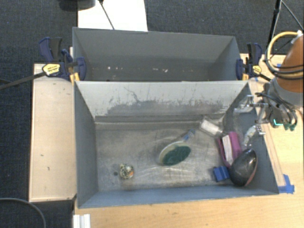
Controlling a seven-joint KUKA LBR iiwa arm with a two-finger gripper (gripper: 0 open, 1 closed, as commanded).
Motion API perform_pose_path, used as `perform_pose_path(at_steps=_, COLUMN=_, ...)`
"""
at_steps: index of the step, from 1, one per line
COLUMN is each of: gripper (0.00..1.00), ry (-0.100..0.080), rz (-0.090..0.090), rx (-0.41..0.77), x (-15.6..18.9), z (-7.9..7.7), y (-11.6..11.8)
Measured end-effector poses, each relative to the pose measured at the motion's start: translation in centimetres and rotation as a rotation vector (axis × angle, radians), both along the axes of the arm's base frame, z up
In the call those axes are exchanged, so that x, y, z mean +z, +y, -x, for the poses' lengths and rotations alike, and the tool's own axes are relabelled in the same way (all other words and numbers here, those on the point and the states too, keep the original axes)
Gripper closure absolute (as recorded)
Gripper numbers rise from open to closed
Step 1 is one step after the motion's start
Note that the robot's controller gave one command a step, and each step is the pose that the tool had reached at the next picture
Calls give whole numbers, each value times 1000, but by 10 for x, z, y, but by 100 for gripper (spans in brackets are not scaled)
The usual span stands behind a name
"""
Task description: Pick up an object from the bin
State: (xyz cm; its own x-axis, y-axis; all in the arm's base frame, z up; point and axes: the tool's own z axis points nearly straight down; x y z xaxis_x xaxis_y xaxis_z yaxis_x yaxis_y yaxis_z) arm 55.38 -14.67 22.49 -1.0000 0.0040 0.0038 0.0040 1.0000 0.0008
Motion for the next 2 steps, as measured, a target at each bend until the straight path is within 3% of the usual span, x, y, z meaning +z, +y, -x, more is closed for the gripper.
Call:
perform_pose_path(at_steps=1, gripper=0, ry=3, rz=-3, rx=255, x=-116, z=78, y=34)
perform_pose_path(at_steps=2, gripper=0, ry=-17, rz=3, rx=276, x=-143, z=73, y=33)
